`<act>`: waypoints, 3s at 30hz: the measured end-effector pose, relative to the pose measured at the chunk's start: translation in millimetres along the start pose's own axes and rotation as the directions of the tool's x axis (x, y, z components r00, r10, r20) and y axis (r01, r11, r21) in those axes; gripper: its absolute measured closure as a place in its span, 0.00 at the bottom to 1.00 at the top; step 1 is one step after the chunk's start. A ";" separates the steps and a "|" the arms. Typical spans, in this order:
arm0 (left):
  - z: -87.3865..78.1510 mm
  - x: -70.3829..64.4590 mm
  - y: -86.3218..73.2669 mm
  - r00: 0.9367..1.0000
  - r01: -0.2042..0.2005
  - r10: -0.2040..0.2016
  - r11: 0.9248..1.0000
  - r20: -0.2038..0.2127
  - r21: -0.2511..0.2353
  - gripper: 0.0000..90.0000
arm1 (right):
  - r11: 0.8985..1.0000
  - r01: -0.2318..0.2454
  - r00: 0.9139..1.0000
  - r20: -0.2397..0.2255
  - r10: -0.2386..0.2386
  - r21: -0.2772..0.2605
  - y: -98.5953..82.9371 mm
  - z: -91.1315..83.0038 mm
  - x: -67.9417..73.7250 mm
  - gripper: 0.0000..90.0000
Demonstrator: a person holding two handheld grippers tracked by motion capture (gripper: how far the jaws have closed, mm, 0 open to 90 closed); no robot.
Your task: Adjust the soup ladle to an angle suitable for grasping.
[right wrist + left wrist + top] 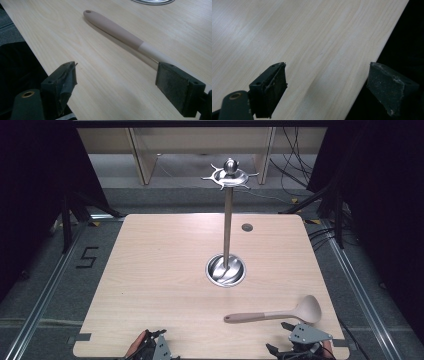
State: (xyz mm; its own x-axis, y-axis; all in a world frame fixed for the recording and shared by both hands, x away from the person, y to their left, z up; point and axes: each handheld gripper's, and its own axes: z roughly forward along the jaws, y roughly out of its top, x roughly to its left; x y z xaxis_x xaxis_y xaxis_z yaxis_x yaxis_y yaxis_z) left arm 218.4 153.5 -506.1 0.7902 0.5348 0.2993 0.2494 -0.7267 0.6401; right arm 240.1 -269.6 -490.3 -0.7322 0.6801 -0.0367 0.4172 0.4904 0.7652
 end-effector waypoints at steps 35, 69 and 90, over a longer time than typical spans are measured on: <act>1.1 0.4 0.9 1.000 0.025 -0.025 1.000 0.010 -0.001 0.16 | 0.982 0.142 0.989 -0.049 -0.137 0.121 34.0 6.1 -20.7 0.20; 0.0 1.7 -0.5 1.000 0.022 -0.022 1.000 0.008 -0.002 0.16 | 0.755 0.465 0.884 -0.283 -0.372 0.462 91.3 68.2 -47.3 0.69; -0.3 2.7 -1.0 1.000 0.022 -0.022 1.000 0.008 0.002 0.17 | 0.619 0.610 0.792 -0.395 -0.465 0.495 96.8 92.6 -50.3 0.82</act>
State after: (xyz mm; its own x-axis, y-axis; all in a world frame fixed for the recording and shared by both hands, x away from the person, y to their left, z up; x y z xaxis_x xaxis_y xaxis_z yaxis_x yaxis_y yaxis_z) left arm 220.2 155.8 -505.7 0.7891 0.5471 0.2795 0.2675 -0.7155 0.6454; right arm 367.1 -205.9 -473.9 -0.9867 0.0957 -0.1314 0.0781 0.9880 0.1334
